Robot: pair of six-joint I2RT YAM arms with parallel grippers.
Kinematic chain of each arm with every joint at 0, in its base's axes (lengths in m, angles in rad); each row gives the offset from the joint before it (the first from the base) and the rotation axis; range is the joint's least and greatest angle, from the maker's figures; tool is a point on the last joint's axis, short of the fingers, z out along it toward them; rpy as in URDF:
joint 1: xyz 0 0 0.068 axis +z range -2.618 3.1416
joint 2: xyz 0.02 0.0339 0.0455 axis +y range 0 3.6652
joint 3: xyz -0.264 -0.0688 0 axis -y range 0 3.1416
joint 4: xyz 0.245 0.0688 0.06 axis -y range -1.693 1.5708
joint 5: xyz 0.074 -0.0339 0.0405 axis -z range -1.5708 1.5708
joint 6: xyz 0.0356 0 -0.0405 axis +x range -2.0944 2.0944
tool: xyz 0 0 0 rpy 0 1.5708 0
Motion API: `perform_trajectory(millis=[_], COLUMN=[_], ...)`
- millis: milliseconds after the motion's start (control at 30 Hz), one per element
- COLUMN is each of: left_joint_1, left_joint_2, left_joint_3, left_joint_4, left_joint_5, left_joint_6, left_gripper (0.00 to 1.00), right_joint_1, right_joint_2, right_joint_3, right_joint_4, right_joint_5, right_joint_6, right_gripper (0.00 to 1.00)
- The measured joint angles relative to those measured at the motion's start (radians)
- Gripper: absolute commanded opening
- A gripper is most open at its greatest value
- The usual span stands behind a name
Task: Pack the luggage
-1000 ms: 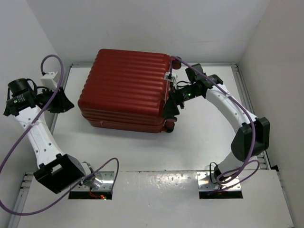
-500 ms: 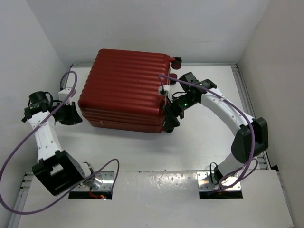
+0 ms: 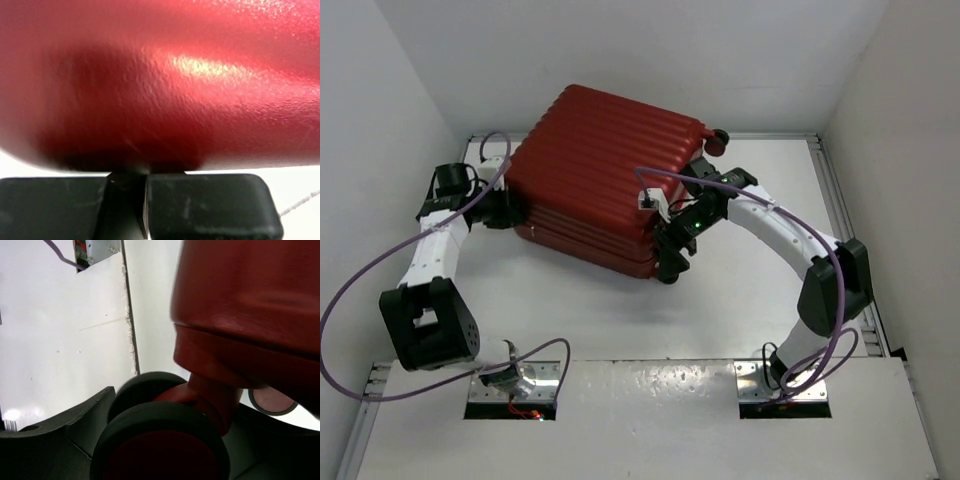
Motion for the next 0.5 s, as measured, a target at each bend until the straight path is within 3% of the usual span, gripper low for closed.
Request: perform_trajectory(millis=[267,500], left_joint_1=[-0.114,-0.179], left_joint_2=[0.183,0.319], left_joint_3=[0.117,0.253], left_joint_4=[0.234,0.295], left_joint_5=[-0.088,-0.114], left_joint_6=[-0.129,-0.219], left_gripper=[0.04,0.07], right_joint_1=[0.087,0.222], right_joint_2=[0.022,0.215], right_joint_3=[0.031,0.266], right_joint_4=[0.039,0.113], right_joint_5=[0.017,0.008], right_joint_6=[0.01,0.11], right_gripper=[0.74,0.79])
